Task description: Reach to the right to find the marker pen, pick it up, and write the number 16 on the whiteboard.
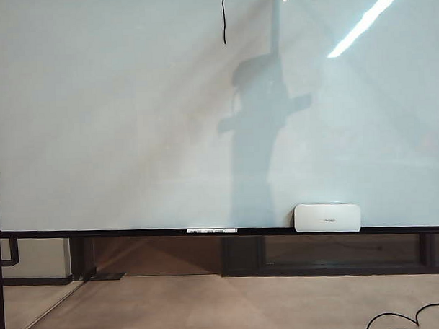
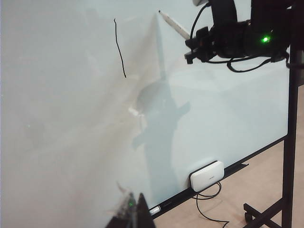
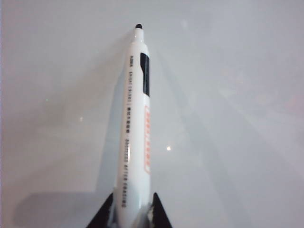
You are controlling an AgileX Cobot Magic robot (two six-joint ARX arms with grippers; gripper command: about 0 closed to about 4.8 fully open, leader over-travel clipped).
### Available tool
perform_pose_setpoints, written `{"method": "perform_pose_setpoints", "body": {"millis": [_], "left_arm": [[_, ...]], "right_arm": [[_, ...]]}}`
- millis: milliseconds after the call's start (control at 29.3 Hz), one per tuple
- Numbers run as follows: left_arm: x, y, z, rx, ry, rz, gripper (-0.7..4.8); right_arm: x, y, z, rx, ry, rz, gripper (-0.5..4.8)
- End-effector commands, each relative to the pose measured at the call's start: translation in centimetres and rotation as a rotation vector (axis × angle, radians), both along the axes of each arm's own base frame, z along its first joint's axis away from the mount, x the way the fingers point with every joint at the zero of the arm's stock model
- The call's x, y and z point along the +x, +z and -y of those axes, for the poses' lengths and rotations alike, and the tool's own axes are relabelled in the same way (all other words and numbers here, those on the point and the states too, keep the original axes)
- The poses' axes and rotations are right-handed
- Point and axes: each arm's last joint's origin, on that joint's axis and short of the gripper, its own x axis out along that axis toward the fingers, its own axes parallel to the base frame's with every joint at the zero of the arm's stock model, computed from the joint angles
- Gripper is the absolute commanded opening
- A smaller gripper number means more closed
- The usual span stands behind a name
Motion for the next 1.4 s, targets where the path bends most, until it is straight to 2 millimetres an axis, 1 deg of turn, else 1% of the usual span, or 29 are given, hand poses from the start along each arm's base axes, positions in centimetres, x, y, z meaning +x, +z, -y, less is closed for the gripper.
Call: {"method": "perform_pose_setpoints", "body": {"millis": [34, 239, 478, 751, 1127, 1400], "left_arm": [[-0.1, 0.3, 0.0, -0.007, -0.001, 0.018, -0.06], [-0.1, 0.3, 0.0, -0.005, -0.001, 0.020, -0.06], [-0.1, 0.3, 0.0, -0.004, 0.000, 0.020, -0.06], [-0.1, 0.3, 0.0, -0.005, 0.000, 0.022, -0.06], [-0.1, 0.3, 0.0, -0.005, 0.000, 0.023, -0.06], [-0.1, 0.3, 0.0, -0.006, 0.000, 0.023, -0.06]], "right_arm": [[0.3, -0.3, -0.2, -0.001, 0.009, 0.006, -0.05], [0.8, -0.9, -0.4, -0.005, 0.018, 0.000, -0.05], [0.9, -0.9, -0.1, -0.004, 0.015, 0.005, -0.05], [1.2, -0.9, 0.3, -0.017, 0.074, 0.003, -0.05], [1.2, -1.2, 0.0, -0.038, 0.177, -0.010, -0.05], [1.3, -1.2, -0.1, -0.038, 0.175, -0.011, -0.05]]}}
